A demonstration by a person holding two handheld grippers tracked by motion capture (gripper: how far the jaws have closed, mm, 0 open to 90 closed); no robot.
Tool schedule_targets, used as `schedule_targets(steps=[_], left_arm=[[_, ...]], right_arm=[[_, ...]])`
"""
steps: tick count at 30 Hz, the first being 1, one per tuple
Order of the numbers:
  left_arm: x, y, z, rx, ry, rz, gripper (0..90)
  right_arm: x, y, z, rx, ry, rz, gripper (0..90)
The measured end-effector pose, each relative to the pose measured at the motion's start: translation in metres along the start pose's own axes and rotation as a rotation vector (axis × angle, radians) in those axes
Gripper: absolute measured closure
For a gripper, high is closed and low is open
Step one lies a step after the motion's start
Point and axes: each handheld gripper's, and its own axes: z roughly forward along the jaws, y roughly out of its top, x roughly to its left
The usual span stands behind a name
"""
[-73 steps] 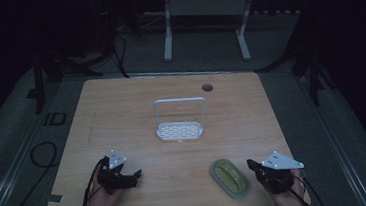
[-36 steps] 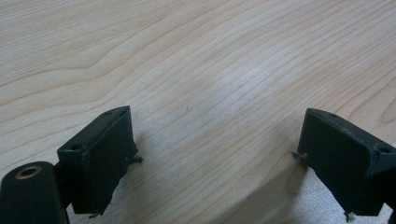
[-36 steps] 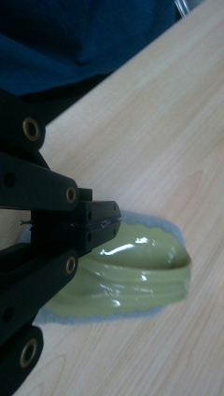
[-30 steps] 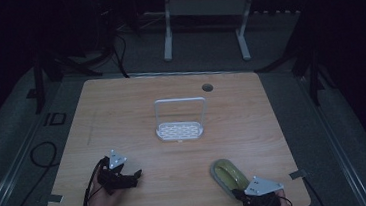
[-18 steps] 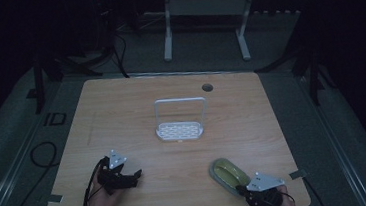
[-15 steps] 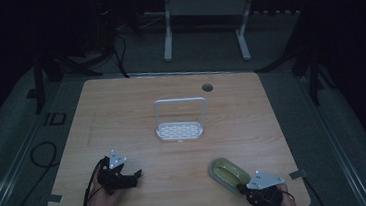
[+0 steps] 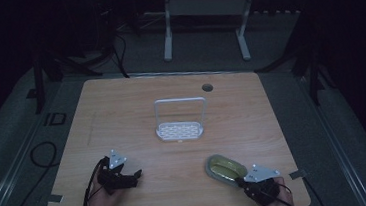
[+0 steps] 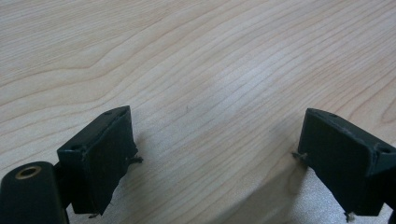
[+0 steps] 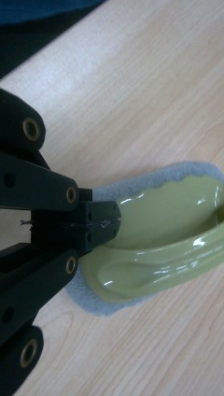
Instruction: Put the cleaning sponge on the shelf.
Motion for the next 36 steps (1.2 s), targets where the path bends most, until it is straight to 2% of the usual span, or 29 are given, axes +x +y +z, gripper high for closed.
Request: schedule_targets(steps=[8,16,26,36], left_arm=[[0.0,0.0,0.0,0.0,0.0,0.0,10.9],[0.0,0.0,0.0,0.0,0.0,0.0,11.0],[0.0,0.0,0.0,0.0,0.0,0.0,10.9],[0.0,0.0,0.0,0.0,0.0,0.0,10.9]], right_arm=[[-0.009,0.003,0.006,-0.01,-0.01,0.023,90.0],[-0.017,0.007,0.008,0.0,-0.028,0.018,87.8],[-0.027,0.015,-0.004,-0.013,-0.025,-0.013,75.8],[-0.041,0.034,-0.005,0.015,0.002,-0.056,62.9]])
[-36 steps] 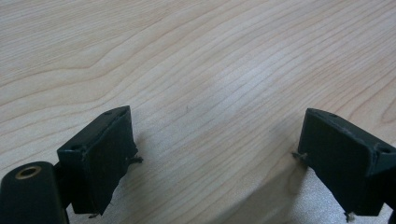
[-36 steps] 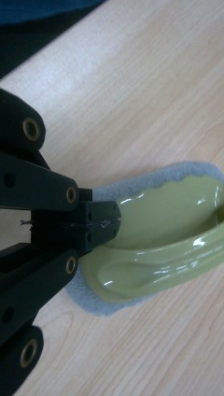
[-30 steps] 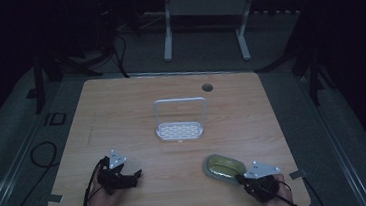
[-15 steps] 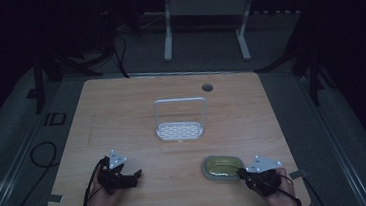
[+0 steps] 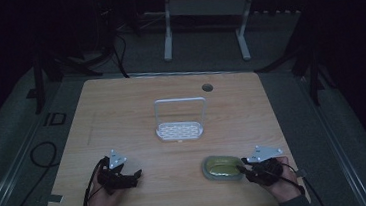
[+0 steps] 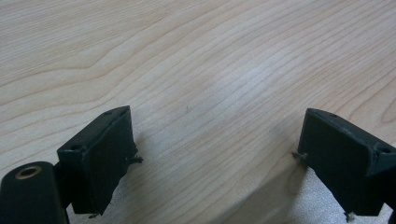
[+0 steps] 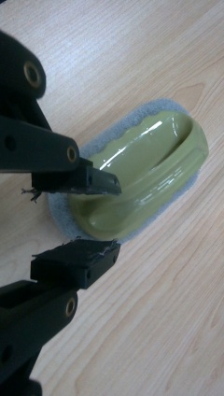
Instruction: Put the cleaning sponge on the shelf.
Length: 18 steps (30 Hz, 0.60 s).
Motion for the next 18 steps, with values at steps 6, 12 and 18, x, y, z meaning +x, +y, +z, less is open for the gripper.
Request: schedule_targets(steps=[6,12,18], left_arm=[[0.0,0.0,0.0,0.0,0.0,0.0,10.9],[0.0,0.0,0.0,0.0,0.0,0.0,10.9],[0.0,0.0,0.0,0.0,0.0,0.0,10.9]], right_arm=[[-0.003,0.008,0.001,0.02,0.027,-0.042,52.6],[-0.004,0.016,0.002,0.028,0.042,-0.07,44.9],[-0.004,0.024,0.005,0.056,0.059,-0.115,41.2]])
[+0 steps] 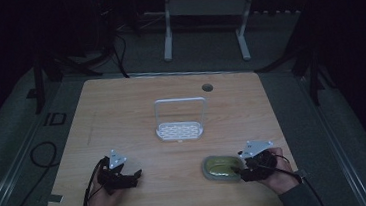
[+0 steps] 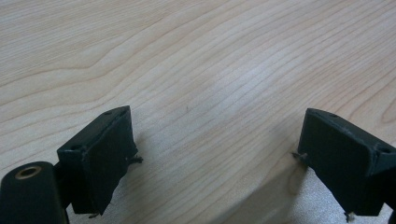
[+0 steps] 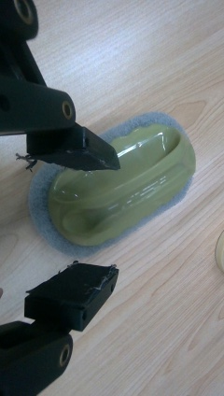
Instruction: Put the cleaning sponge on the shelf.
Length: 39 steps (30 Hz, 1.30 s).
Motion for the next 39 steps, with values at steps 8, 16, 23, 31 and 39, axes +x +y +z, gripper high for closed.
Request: schedule_targets(steps=[8,16,23,31,39], left_arm=[[0.0,0.0,0.0,0.0,0.0,0.0,10.9],[0.0,0.0,0.0,0.0,0.0,0.0,10.9],[0.0,0.0,0.0,0.0,0.0,0.0,10.9],[0.0,0.0,0.0,0.0,0.0,0.0,10.9],[0.0,0.0,0.0,0.0,0.0,0.0,10.9]], right_arm=[[-0.005,0.012,0.003,0.043,0.025,-0.052,47.3],[-0.005,0.024,0.009,0.102,0.064,-0.146,48.8],[-0.008,0.036,0.011,0.147,0.088,-0.207,50.2],[-0.01,0.045,0.013,0.178,0.11,-0.245,50.6],[-0.015,0.051,0.017,0.209,0.143,-0.273,50.4]])
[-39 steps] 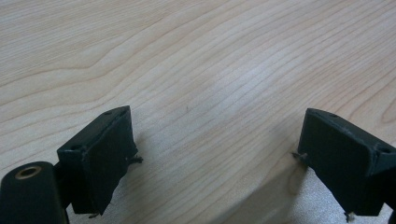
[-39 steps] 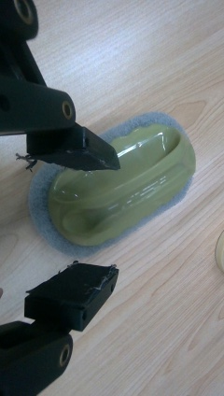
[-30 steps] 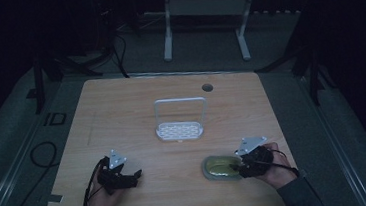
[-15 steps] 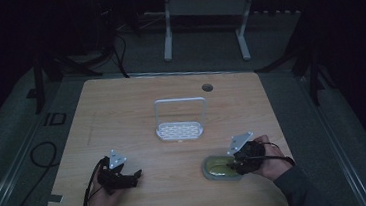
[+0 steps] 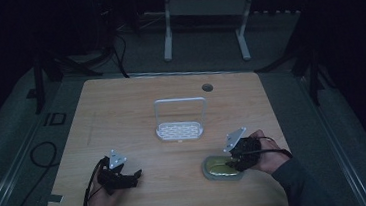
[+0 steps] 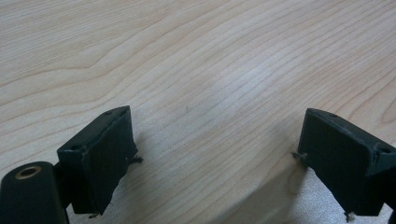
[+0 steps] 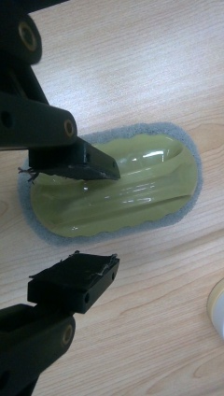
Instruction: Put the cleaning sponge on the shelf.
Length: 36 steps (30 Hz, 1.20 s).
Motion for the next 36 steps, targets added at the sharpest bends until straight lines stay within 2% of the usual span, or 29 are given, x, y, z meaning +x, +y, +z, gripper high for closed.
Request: schedule_targets(steps=[18,20,36], left_arm=[[0.0,0.0,0.0,-0.002,0.0,-0.002,10.9],[0.0,0.0,0.0,-0.002,0.0,-0.002,10.9],[0.0,0.0,0.0,-0.002,0.0,-0.002,10.9]], right_arm=[[-0.007,0.013,0.006,0.064,0.074,-0.067,53.0],[-0.007,0.017,0.007,0.083,0.086,-0.088,55.0],[-0.006,0.033,0.015,0.18,0.144,-0.163,59.8]])
